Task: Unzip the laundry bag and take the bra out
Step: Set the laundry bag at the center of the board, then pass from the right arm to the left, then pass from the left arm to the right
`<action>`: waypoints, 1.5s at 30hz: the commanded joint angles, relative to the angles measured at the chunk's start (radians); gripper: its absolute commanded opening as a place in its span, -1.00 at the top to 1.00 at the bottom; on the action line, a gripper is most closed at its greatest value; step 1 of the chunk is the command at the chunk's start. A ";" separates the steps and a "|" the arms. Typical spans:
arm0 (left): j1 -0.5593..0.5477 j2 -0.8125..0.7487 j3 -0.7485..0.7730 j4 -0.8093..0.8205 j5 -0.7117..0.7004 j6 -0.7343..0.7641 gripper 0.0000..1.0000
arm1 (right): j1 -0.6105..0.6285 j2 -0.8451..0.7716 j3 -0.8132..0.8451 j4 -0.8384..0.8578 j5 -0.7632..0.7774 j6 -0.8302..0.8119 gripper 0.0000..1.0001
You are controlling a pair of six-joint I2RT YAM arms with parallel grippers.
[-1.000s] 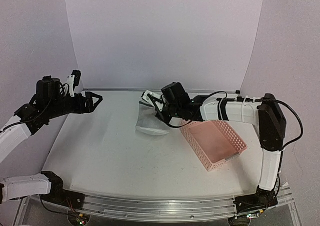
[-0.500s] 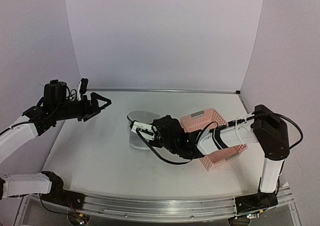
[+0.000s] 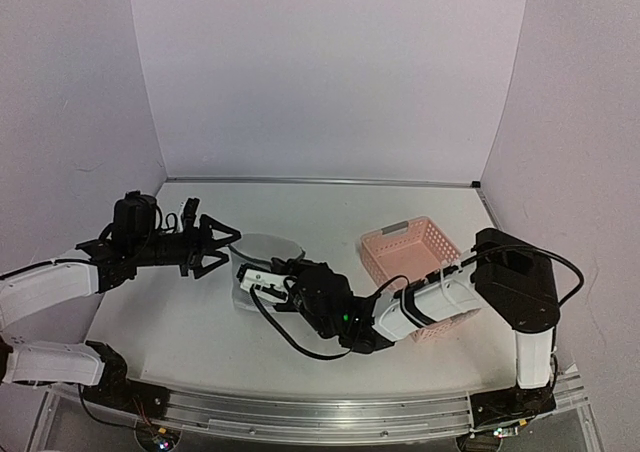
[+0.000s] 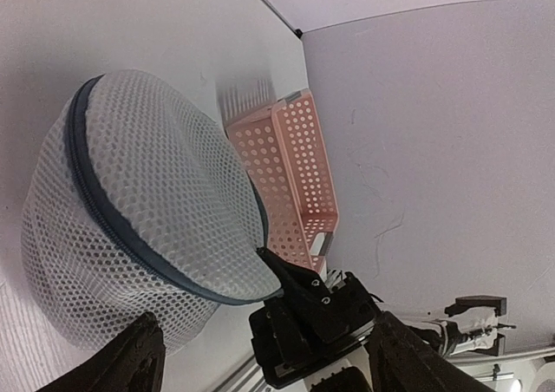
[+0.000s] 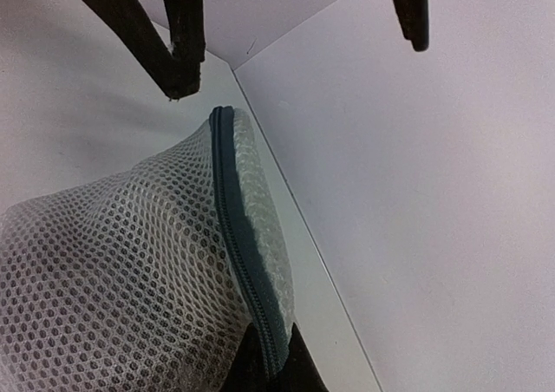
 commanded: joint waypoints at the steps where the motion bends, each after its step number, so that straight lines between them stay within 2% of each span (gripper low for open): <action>1: -0.018 0.016 0.008 0.108 0.016 -0.055 -0.62 | 0.019 0.002 0.017 0.142 0.021 -0.003 1.00; 10: -0.077 0.103 -0.009 0.153 0.013 -0.109 -0.50 | 0.037 0.028 0.031 0.153 0.024 -0.004 1.00; 14: -0.083 0.114 -0.026 0.176 0.000 -0.133 -0.39 | 0.045 0.031 0.028 0.166 0.025 -0.012 1.00; 23: -0.088 0.145 -0.031 0.203 0.006 -0.137 0.26 | 0.069 0.024 -0.012 0.227 0.023 -0.029 1.00; 25: -0.088 0.154 -0.032 0.207 0.009 -0.135 0.51 | 0.077 0.023 -0.017 0.228 0.024 -0.028 1.00; 27: -0.088 0.161 -0.031 0.210 0.014 -0.129 0.85 | 0.083 0.024 -0.020 0.230 0.033 -0.023 1.00; 28: -0.088 0.162 -0.030 0.210 0.013 -0.125 0.97 | 0.083 0.021 -0.023 0.230 0.037 -0.015 0.94; 29: -0.088 0.165 -0.028 0.212 0.012 -0.121 1.00 | 0.084 0.016 -0.030 0.230 0.038 -0.004 0.88; 32: -0.088 0.174 -0.021 0.212 0.018 -0.107 1.00 | 0.085 -0.009 -0.056 0.222 0.031 0.025 0.65; 34: -0.088 0.184 -0.017 0.212 0.022 -0.094 1.00 | 0.086 -0.041 -0.073 0.191 0.020 0.048 0.43; 38: -0.088 0.209 -0.003 0.212 0.039 -0.054 1.00 | 0.087 -0.117 -0.114 0.063 -0.054 0.125 -0.06; 40: -0.088 0.224 0.007 0.212 0.056 -0.029 1.00 | 0.086 -0.152 -0.122 -0.031 -0.100 0.168 -0.23; 45: -0.088 0.238 0.035 0.212 0.089 0.028 1.00 | 0.085 -0.218 -0.141 -0.234 -0.189 0.250 -0.43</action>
